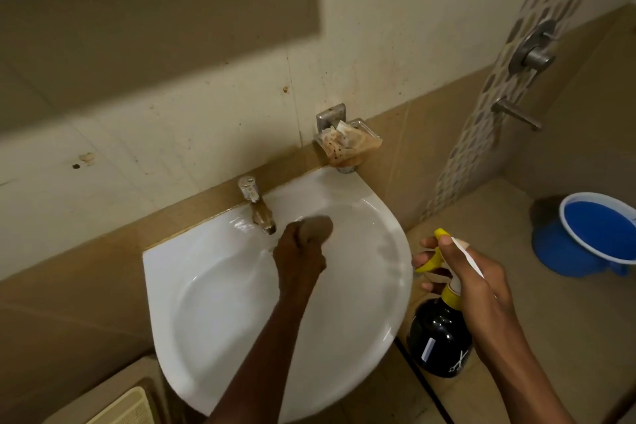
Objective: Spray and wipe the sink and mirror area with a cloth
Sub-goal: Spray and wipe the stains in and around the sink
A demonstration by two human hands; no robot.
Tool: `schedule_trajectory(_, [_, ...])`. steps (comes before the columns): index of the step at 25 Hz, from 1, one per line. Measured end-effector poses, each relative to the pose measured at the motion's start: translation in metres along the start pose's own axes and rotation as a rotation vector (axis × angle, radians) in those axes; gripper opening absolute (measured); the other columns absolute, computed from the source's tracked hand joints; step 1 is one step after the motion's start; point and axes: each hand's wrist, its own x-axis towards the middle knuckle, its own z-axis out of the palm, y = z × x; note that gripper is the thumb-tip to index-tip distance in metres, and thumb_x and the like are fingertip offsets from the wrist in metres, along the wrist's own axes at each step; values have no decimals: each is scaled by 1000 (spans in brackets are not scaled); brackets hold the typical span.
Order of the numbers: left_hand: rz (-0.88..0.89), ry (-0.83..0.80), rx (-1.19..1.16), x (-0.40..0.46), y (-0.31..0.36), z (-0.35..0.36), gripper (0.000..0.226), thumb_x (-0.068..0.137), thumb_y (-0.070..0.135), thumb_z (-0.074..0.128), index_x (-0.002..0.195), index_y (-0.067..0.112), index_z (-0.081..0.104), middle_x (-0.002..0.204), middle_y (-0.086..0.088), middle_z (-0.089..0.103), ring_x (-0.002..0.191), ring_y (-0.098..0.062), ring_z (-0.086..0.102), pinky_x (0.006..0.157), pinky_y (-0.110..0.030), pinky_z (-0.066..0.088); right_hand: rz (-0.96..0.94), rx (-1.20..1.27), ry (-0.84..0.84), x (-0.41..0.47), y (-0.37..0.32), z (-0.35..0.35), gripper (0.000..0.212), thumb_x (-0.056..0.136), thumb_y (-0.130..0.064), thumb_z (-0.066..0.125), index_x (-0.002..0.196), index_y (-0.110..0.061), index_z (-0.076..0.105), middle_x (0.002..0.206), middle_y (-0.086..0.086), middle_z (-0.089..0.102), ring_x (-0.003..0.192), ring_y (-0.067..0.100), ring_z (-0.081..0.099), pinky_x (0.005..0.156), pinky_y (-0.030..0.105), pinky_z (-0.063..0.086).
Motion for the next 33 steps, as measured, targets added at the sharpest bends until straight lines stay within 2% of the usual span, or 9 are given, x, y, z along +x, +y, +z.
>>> schedule_trajectory(3, [95, 287, 79, 43, -8, 36, 54, 79, 13, 57, 131, 24, 51, 125, -7, 59, 110, -32, 60, 90, -54, 54, 4, -23, -52, 4, 5, 12, 40, 95, -43, 57, 101, -11, 79, 87, 12, 80, 80, 20, 75, 68, 35, 59])
schedule_trajectory(6, [89, 400, 383, 69, -3, 55, 58, 82, 6, 61, 137, 15, 47, 135, -15, 48, 131, -37, 41, 106, -59, 37, 18, -29, -82, 9, 5, 16, 44, 89, -48, 57, 102, -12, 79, 88, 13, 79, 81, 19, 75, 67, 32, 60])
schedule_trajectory(9, [163, 210, 682, 94, -7, 56, 58, 84, 11, 60, 140, 22, 47, 143, -13, 40, 136, -36, 32, 105, -57, 33, 23, -35, -56, 18, 6, 11, 42, 92, -45, 58, 103, -10, 79, 90, 17, 79, 83, 22, 74, 70, 37, 59])
schedule_trajectory(15, [511, -220, 375, 75, -16, 101, 36, 82, 21, 54, 115, 20, 69, 126, -6, 58, 115, -24, 54, 100, -43, 46, 3, -76, 27, 28, 1, -8, 30, 104, -34, 57, 99, -14, 78, 87, 13, 79, 82, 19, 75, 70, 36, 59])
schedule_trajectory(17, [664, -303, 320, 46, -20, 126, 31, 79, 8, 59, 107, 13, 72, 117, 3, 62, 111, -18, 50, 100, -26, 43, -14, -86, 37, 26, -2, -15, 30, 104, -33, 55, 96, -17, 78, 85, 13, 78, 81, 18, 75, 69, 35, 59])
schedule_trajectory(19, [570, -474, 323, 11, -12, 134, 32, 77, 15, 64, 108, 11, 73, 116, 3, 58, 108, -8, 37, 97, -11, 30, -22, -77, 49, 23, -4, -23, 29, 105, -32, 54, 96, -17, 77, 82, 8, 79, 79, 15, 76, 69, 35, 59])
schedule_trajectory(24, [656, -854, 568, -45, -13, 98, 36, 63, 27, 60, 88, 8, 76, 106, -7, 65, 106, -24, 55, 97, -27, 32, -19, -49, 97, 8, -4, -30, 25, 106, -31, 54, 101, -20, 76, 90, 3, 80, 87, 20, 76, 70, 37, 60])
schedule_trajectory(27, [789, -913, 596, -88, -28, 49, 25, 65, 25, 57, 73, 9, 74, 87, -7, 70, 89, -24, 62, 93, -30, 40, -14, -42, 72, -3, -9, -28, 24, 106, -31, 54, 99, -24, 76, 87, 0, 82, 85, 19, 77, 73, 40, 59])
schedule_trajectory(33, [807, -971, 854, -129, -48, -26, 36, 51, 20, 81, 85, 23, 70, 107, 9, 63, 111, -21, 53, 79, -39, 44, -19, -104, -71, -22, -17, -2, 29, 106, -33, 53, 95, -18, 75, 82, -4, 81, 80, 12, 77, 75, 39, 60])
